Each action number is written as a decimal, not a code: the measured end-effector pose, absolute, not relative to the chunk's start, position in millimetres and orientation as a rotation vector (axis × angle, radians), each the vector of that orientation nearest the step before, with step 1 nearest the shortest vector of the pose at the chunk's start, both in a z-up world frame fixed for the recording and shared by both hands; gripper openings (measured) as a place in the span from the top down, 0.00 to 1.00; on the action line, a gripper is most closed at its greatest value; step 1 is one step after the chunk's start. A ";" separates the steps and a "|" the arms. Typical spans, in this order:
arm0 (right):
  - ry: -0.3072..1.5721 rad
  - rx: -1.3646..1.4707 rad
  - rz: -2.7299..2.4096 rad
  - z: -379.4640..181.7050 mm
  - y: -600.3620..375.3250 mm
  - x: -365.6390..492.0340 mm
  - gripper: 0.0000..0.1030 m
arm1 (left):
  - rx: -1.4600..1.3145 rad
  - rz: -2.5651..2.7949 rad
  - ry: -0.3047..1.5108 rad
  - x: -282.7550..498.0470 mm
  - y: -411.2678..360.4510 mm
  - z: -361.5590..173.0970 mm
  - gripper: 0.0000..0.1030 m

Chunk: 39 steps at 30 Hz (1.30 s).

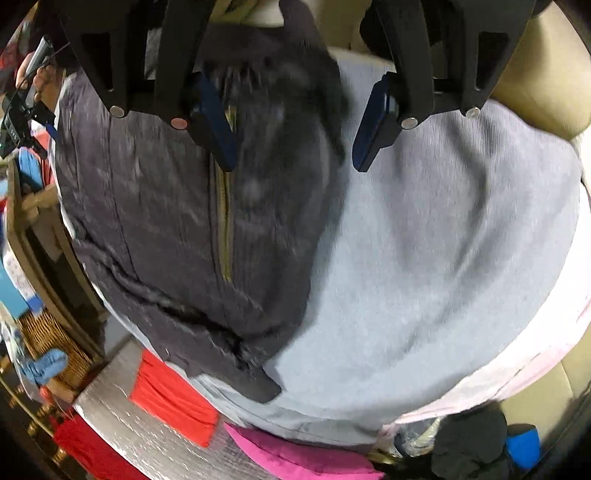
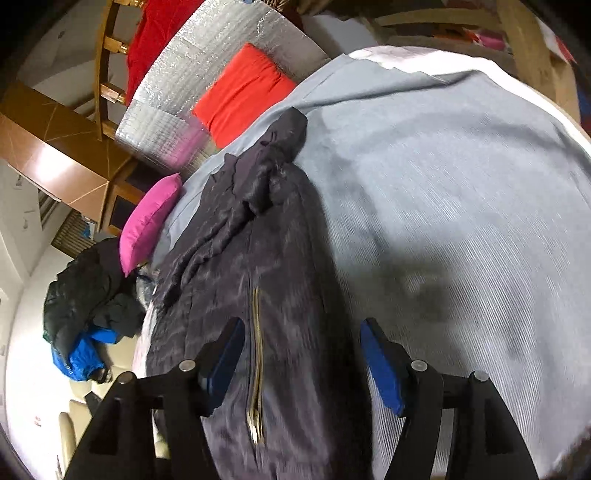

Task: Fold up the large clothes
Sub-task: 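Slide both grippers under the ribbed jacket hem and close on it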

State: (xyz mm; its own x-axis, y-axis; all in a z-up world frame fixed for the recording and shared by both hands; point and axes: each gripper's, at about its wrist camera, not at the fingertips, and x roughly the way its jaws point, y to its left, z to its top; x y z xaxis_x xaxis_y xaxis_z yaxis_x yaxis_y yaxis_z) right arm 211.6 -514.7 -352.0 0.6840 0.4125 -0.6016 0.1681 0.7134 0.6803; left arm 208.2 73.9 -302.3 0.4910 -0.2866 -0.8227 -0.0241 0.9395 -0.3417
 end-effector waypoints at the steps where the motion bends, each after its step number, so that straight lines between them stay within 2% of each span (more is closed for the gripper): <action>1: 0.827 0.786 0.156 -352.7 -514.5 201.9 0.33 | -0.316 -0.171 1.063 204.3 71.3 -304.8 0.36; 9: 0.894 0.711 0.157 -366.6 -496.3 181.9 0.33 | -0.178 -0.165 1.076 181.1 47.0 -314.2 0.39; 11: 0.893 0.676 0.203 -364.7 -483.8 177.6 0.36 | -0.111 -0.146 1.037 173.5 36.9 -310.5 0.54; 14: 0.864 0.545 0.238 -355.3 -458.5 168.5 0.38 | 0.011 -0.107 0.984 163.1 21.4 -306.8 0.57; 17: 0.876 0.485 0.197 -355.7 -450.9 170.1 0.38 | 0.077 -0.083 0.966 160.5 13.0 -308.9 0.57; 20: 0.887 0.540 0.168 -358.4 -461.4 169.1 0.38 | 0.035 -0.067 1.007 160.8 22.0 -312.9 0.39; 22: 0.881 0.585 0.158 -360.1 -469.0 165.2 0.38 | -0.022 -0.068 1.017 156.3 33.0 -313.2 0.36; 27: 0.900 0.553 0.138 -363.1 -465.8 169.1 0.38 | -0.041 -0.071 1.033 155.8 31.7 -321.2 0.35; 29: 0.917 0.500 0.172 -363.3 -454.2 169.3 0.38 | 0.004 -0.073 1.005 151.2 25.0 -319.0 0.37; 30: 0.903 0.460 0.181 -360.0 -446.8 168.9 0.38 | 0.023 -0.079 0.994 150.0 20.7 -318.3 0.40; 31: 0.891 0.419 0.192 -356.6 -440.0 168.2 0.42 | 0.036 -0.095 0.991 147.9 16.5 -318.4 0.49; 34: 0.941 0.371 0.136 -363.8 -434.6 173.6 0.45 | 0.071 -0.090 0.992 146.0 13.7 -319.5 0.49; 36: 0.976 0.406 0.115 -369.2 -439.8 175.3 0.45 | 0.059 -0.096 1.012 146.1 16.5 -321.2 0.46; 38: 0.983 0.430 0.116 -370.2 -442.8 174.4 0.45 | 0.012 -0.129 1.055 149.8 20.0 -327.8 0.38; 39: 1.000 0.430 0.111 -372.2 -442.8 173.9 0.44 | -0.007 -0.140 1.080 150.6 21.0 -331.6 0.38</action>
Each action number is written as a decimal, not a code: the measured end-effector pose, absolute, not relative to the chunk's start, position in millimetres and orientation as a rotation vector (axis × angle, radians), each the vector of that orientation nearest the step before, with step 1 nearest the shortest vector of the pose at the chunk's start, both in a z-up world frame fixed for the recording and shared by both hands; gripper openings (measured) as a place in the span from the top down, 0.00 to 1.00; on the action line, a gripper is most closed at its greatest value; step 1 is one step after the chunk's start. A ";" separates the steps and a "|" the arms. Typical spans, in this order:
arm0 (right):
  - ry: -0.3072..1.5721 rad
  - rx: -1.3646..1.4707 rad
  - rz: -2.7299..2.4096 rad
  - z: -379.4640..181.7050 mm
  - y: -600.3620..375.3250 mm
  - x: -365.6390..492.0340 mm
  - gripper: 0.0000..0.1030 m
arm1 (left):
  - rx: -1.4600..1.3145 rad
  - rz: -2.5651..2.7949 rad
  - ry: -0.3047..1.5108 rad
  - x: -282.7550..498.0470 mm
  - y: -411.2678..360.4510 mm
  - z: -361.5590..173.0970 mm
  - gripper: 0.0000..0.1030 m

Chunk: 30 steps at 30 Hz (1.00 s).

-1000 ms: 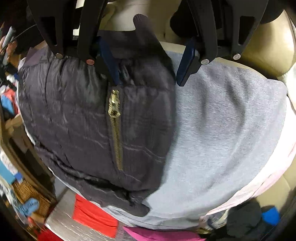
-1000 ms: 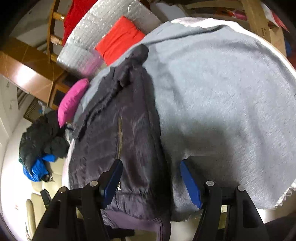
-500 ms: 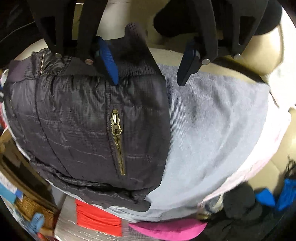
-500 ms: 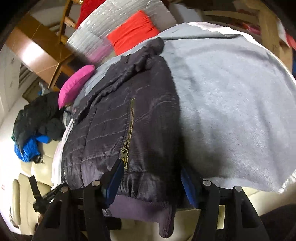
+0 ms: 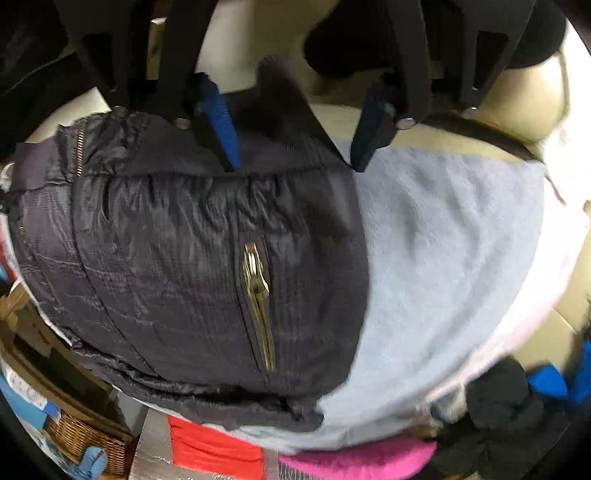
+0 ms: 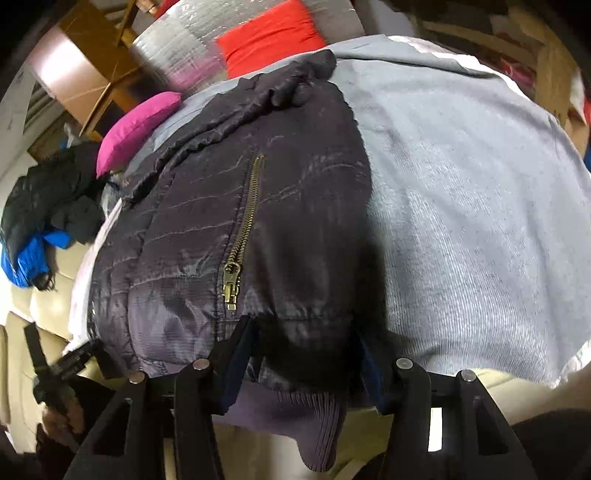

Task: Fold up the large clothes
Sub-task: 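Slide both grippers under the ribbed jacket hem and close on it, then lift the held hem with both grippers and carry it toward the collar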

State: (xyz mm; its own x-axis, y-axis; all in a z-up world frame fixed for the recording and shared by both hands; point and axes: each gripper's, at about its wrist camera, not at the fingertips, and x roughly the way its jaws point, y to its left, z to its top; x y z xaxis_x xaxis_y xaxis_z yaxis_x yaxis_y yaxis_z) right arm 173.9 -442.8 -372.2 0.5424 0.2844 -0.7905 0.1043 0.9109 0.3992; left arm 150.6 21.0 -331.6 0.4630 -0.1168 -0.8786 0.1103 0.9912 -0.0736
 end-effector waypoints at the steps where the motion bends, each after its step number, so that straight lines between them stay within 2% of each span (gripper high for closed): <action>1: 1.010 0.432 0.107 -374.1 -442.7 172.7 0.44 | -0.013 -0.145 1.102 151.1 21.2 -335.7 0.38; 10: 1.041 0.456 0.126 -384.3 -445.4 160.6 0.35 | 0.009 -0.182 1.124 150.1 13.1 -344.1 0.38; 12: 1.034 0.419 0.143 -381.9 -437.8 159.4 0.41 | -0.009 -0.185 1.119 151.2 16.6 -344.1 0.45; 14: 1.004 0.409 0.166 -375.7 -434.4 155.0 0.59 | -0.033 -0.190 1.105 150.0 22.5 -341.9 0.54; 15: 0.987 0.414 0.181 -372.5 -433.9 152.0 0.62 | -0.052 -0.195 1.102 149.7 26.6 -341.5 0.55; 19: 1.009 0.438 0.181 -376.8 -435.0 153.8 0.62 | -0.090 -0.211 1.114 153.7 41.2 -343.3 0.53; 21: 1.042 0.476 0.179 -381.6 -438.5 156.1 0.58 | -0.101 -0.229 1.130 155.1 43.1 -346.3 0.46; 22: 1.069 0.495 0.179 -385.5 -439.8 157.6 0.50 | -0.104 -0.233 1.135 156.9 46.5 -349.1 0.45; 24: 1.103 0.503 0.189 -391.5 -439.5 158.0 0.46 | -0.120 -0.242 1.135 157.2 49.6 -350.5 0.45; 27: 1.103 0.451 0.208 -389.8 -434.0 156.4 0.46 | -0.150 -0.251 1.123 157.3 58.7 -350.2 0.57; 28: 1.100 0.447 0.214 -388.5 -433.2 155.4 0.53 | -0.164 -0.256 1.119 159.7 63.5 -352.0 0.64; 29: 1.091 0.442 0.221 -386.4 -432.0 154.8 0.64 | -0.177 -0.260 1.116 160.2 69.0 -351.2 0.69; 30: 1.076 0.441 0.227 -383.9 -430.6 153.3 0.65 | -0.197 -0.268 1.110 159.5 74.4 -349.7 0.72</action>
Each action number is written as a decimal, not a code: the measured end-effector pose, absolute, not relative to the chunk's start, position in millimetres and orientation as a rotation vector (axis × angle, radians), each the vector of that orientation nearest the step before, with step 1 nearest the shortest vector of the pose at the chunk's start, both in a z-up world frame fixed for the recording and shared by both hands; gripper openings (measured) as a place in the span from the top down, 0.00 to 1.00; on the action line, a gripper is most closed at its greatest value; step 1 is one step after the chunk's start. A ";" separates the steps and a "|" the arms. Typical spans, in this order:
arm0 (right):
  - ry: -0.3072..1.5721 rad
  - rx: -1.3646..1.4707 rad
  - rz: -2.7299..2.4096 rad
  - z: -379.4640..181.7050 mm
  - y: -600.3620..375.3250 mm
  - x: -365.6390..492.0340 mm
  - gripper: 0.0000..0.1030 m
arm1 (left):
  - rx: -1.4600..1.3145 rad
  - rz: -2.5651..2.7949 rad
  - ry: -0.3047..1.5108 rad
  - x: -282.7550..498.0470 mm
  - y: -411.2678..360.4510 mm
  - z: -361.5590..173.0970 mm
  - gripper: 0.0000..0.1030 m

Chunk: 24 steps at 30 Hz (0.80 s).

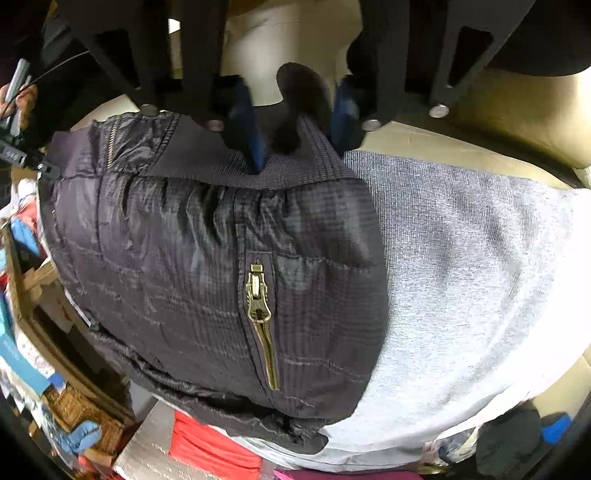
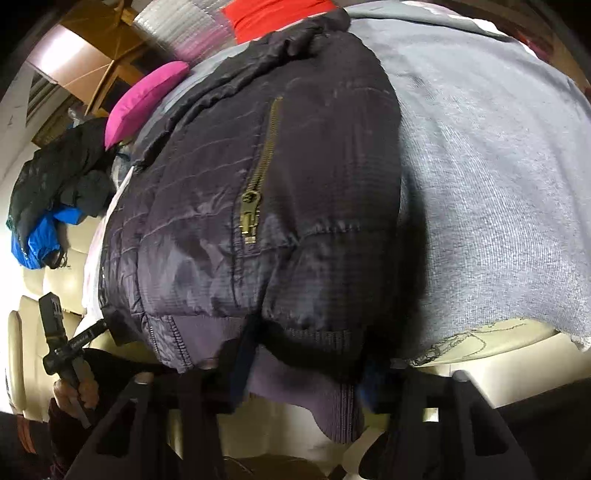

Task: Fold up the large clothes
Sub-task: 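Lift the held hem with both grippers and carry it toward the collar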

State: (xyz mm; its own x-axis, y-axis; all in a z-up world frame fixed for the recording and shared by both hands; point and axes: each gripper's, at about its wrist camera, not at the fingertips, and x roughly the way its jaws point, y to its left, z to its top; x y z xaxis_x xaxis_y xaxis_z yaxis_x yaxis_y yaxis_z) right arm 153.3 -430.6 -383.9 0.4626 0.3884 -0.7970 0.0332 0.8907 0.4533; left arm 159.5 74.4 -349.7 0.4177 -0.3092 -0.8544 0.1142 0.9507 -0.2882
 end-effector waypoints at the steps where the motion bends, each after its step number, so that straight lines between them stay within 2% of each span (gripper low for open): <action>1: 1.059 0.443 0.237 -381.1 -430.9 150.8 0.68 | -0.212 -0.276 1.102 158.3 78.1 -347.3 0.75; 5: 1.077 0.478 0.227 -387.6 -434.6 153.8 0.69 | -0.219 -0.284 1.099 156.0 88.4 -348.0 0.74; 6: 1.085 0.487 0.222 -390.1 -435.6 155.0 0.68 | -0.219 -0.285 1.110 157.2 86.2 -350.2 0.70; 8: 1.106 0.505 0.218 -395.2 -435.8 158.0 0.61 | -0.234 -0.307 1.153 160.2 85.6 -356.8 0.47; 11: 1.106 0.490 0.228 -394.9 -434.2 159.3 0.60 | -0.189 -0.315 1.170 157.3 76.7 -360.5 0.45; 12: 1.105 0.487 0.230 -393.5 -432.0 159.2 0.61 | -0.177 -0.316 1.159 155.0 76.8 -358.5 0.49; 14: 1.086 0.470 0.234 -387.3 -429.9 155.8 0.73 | -0.186 -0.315 1.134 150.1 81.7 -352.5 0.74; 16: 1.052 0.439 0.244 -376.8 -425.1 150.8 0.78 | -0.232 -0.322 1.121 147.1 89.8 -348.1 0.82; 21: 0.996 0.455 0.300 -352.6 -431.0 142.7 0.82 | -0.226 -0.383 1.022 130.1 93.9 -325.0 0.86; 24: 1.020 0.494 0.314 -357.5 -435.3 145.6 0.82 | -0.215 -0.409 1.015 125.6 92.1 -321.2 0.85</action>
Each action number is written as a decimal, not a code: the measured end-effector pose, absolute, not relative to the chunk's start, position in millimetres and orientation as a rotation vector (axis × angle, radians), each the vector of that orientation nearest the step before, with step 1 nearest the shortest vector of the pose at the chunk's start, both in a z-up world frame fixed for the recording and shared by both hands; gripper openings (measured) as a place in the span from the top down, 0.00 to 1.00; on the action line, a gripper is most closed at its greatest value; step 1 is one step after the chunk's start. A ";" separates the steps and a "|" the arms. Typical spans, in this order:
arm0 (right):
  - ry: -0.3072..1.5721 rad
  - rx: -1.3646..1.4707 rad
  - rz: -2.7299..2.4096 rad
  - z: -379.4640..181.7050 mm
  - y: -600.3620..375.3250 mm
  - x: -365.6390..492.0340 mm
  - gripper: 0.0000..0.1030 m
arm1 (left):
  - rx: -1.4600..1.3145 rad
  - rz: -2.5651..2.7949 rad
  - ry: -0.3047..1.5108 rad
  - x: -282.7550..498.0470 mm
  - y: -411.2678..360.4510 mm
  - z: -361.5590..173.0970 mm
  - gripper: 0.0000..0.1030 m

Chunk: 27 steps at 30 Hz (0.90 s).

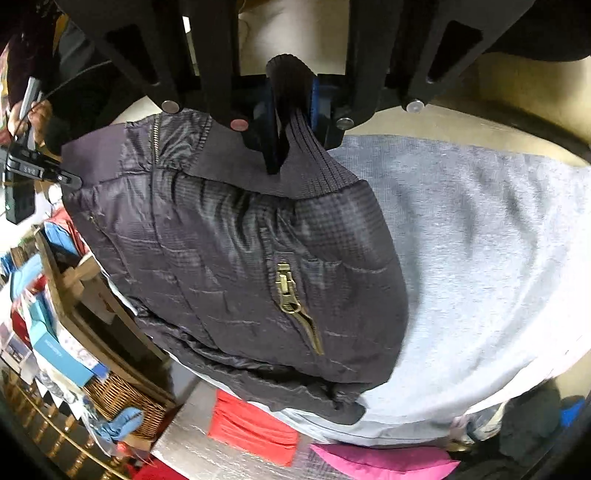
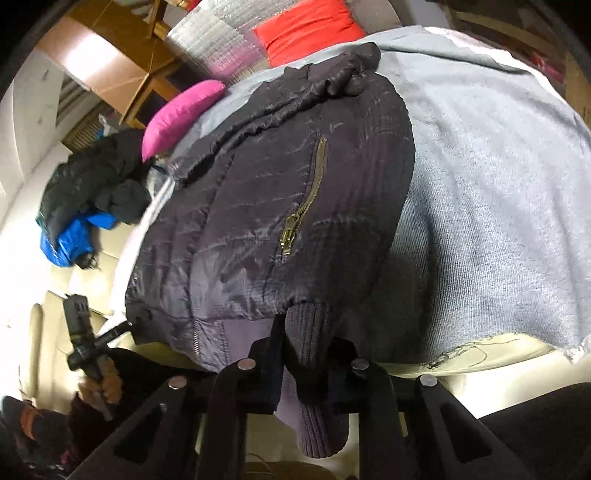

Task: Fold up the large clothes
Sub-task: 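Lift the held hem with both grippers and carry it toward the collar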

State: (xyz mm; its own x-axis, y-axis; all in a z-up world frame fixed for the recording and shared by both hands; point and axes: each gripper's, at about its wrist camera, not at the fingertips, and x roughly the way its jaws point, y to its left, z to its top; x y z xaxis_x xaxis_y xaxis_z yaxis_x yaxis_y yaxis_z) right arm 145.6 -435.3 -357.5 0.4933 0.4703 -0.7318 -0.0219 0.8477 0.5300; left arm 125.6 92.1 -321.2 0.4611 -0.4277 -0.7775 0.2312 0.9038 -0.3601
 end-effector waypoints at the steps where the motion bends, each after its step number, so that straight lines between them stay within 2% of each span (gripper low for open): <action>1: 1.047 0.504 0.302 -364.2 -435.5 148.0 0.81 | -0.220 -0.402 1.036 126.7 94.3 -324.9 0.84; 3: 1.085 0.537 0.295 -376.6 -436.5 152.3 0.78 | -0.251 -0.378 1.095 132.7 99.6 -335.5 0.74; 4: 1.096 0.556 0.278 -383.2 -436.9 154.9 0.78 | -0.283 -0.377 1.134 137.2 101.3 -342.4 0.60; 5: 1.111 0.572 0.267 -388.3 -437.4 156.6 0.77 | -0.310 -0.376 1.165 140.7 101.8 -347.9 0.54; 7: 1.138 0.596 0.264 -397.9 -437.8 162.4 0.76 | -0.317 -0.375 1.178 142.6 100.0 -352.3 0.54; 9: 1.134 0.568 0.274 -396.9 -435.1 164.1 0.76 | -0.296 -0.386 1.159 138.2 98.8 -349.5 0.54; 11: 1.113 0.526 0.286 -391.0 -430.7 161.3 0.78 | -0.265 -0.381 1.134 136.1 94.1 -346.5 0.75; 13: 1.082 0.500 0.285 -379.8 -429.0 157.3 0.81 | -0.265 -0.381 1.121 140.0 87.0 -344.2 0.83; 21: 0.912 0.474 0.360 -315.4 -427.8 150.0 0.84 | -0.317 -0.465 1.039 133.6 103.0 -307.3 0.85; 27: 0.811 0.466 0.370 -274.6 -425.4 161.9 0.86 | -0.313 -0.508 0.941 136.4 113.5 -253.2 0.85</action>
State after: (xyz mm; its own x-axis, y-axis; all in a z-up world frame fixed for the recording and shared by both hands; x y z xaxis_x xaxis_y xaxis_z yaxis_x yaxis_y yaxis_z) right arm 161.9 -425.4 -274.6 0.6348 0.4842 -0.6022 -0.1369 0.8374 0.5291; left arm 136.4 113.5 -253.2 0.4848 -0.5421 -0.6864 0.2766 0.8395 -0.4677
